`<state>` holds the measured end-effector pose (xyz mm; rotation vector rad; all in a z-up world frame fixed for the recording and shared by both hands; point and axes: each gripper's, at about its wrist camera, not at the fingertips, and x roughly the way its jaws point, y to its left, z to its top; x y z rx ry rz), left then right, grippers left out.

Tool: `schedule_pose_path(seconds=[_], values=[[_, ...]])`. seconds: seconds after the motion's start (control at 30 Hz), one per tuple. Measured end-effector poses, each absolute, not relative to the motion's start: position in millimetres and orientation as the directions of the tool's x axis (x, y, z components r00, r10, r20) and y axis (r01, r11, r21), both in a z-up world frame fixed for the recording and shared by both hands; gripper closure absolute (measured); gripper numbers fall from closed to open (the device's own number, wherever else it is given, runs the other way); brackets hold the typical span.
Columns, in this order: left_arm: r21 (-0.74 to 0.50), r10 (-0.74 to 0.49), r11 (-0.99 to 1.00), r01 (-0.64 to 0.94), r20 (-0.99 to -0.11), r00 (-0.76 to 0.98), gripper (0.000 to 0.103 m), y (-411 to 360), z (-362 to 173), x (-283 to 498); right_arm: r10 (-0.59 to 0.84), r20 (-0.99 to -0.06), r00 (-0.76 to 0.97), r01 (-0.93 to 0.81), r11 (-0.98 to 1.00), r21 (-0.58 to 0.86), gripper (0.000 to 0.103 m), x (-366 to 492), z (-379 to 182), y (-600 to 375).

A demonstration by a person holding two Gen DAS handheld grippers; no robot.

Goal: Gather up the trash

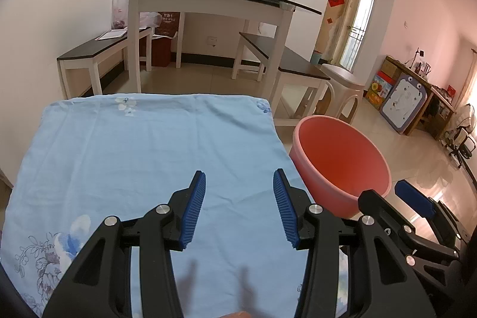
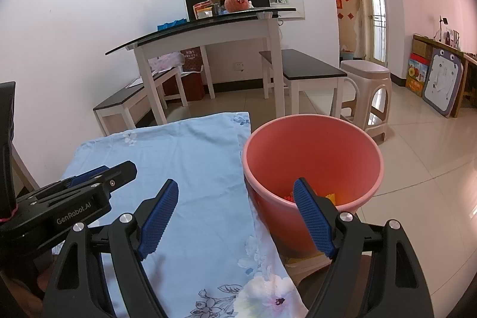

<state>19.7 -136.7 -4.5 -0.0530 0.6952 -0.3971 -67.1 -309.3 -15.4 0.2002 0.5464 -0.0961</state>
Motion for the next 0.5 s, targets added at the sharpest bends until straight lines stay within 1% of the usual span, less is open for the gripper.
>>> schedule_pose_path(seconds=[0.5], values=[[-0.176,-0.373,0.924,0.34,-0.615,0.695,0.055,-138.0,-5.1,18.8,-0.035,-0.532,0.846,0.142,0.977,0.161,0.025,-66.8,-19.6,-307.2]])
